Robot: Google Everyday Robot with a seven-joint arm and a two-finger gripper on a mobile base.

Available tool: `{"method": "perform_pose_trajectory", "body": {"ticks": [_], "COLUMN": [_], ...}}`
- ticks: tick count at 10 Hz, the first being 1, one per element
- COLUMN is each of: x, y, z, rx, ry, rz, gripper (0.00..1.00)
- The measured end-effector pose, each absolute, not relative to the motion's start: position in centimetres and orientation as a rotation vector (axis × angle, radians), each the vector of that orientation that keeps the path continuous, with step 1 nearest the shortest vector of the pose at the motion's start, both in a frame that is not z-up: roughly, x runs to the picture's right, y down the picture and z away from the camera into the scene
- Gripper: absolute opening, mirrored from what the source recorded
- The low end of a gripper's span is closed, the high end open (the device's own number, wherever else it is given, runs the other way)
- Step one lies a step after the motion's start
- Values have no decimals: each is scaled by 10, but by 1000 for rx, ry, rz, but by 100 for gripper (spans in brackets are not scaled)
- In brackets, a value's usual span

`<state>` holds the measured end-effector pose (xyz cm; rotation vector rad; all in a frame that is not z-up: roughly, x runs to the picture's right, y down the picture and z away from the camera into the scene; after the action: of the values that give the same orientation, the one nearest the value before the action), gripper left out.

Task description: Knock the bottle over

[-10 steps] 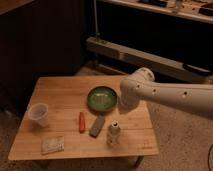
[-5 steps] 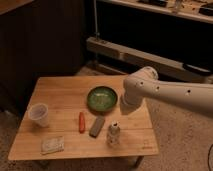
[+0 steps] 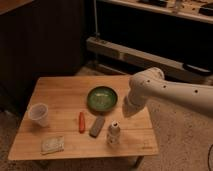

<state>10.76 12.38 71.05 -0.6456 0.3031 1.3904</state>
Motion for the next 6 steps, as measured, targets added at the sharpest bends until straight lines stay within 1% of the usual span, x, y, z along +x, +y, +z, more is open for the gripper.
{"method": "perform_pose_trajectory", "body": {"ticks": [5,6], "x": [130,136], "y": [141,147], "z": [696,692], "rx": [-674,-701], "ry": [304,301], "rz": [1361,1348], "gripper": [4,4]}}
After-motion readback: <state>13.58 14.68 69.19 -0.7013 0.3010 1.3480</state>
